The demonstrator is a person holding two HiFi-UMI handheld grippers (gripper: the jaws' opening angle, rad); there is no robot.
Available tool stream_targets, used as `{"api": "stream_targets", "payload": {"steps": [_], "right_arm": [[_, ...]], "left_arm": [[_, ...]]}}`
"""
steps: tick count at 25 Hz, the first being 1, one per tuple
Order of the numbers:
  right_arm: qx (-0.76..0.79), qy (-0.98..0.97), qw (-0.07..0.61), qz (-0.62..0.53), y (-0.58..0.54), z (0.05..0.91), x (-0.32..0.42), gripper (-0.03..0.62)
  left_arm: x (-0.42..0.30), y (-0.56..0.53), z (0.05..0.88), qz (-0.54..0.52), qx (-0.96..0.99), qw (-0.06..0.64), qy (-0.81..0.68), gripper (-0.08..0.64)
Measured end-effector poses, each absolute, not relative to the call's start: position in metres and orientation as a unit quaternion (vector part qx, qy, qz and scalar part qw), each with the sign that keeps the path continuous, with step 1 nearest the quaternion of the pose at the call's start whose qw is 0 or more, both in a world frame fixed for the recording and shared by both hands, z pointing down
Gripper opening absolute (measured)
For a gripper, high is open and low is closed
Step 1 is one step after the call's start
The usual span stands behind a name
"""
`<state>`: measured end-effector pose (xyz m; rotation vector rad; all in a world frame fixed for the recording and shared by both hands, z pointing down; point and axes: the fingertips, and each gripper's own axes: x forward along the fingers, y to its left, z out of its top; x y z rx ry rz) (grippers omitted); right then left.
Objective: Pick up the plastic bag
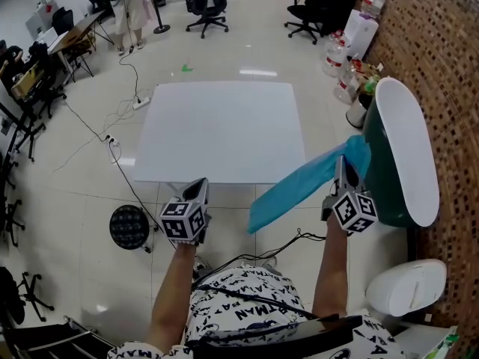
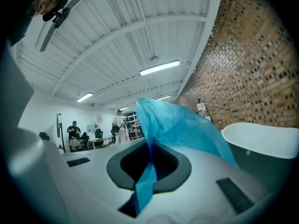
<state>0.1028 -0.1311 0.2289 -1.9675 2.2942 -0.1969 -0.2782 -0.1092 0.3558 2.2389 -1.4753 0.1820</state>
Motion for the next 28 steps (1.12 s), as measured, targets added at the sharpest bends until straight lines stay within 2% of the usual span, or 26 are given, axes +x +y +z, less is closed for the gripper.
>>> {"api": "stream_targets", "payload": {"steps": [7,13,19,23,28], "right_arm": [[-0.645,0.761,0.071,-0.009,-0.181,0.180,0.166,0.005],[-0.579,0.814,0.037,0.022,-0.268,0.157,0.134,0.005],[-0.451,0.884,-0.100,0.078,-0.365,0.201,-0.001,0.005],[-0.316,0.916,-0.229,0.099,-0.398,0.293,-0.119,0.005],[-0.146,0.903,-0.379,0.139,-0.379,0.423,-0.241,0.005]], "left_arm": [[-0.254,-0.105,0.368,0.068,0.800,0.229,-0.550,0.000],[-0.243,-0.111,0.384,0.070,0.788,0.249,-0.558,0.000],[-0.273,-0.131,0.398,0.084,0.782,0.261,-0.559,0.000],[-0.308,-0.139,0.413,0.097,0.773,0.270,-0.566,0.000],[-0.349,-0.145,0.431,0.111,0.752,0.290,-0.581,0.000]]}}
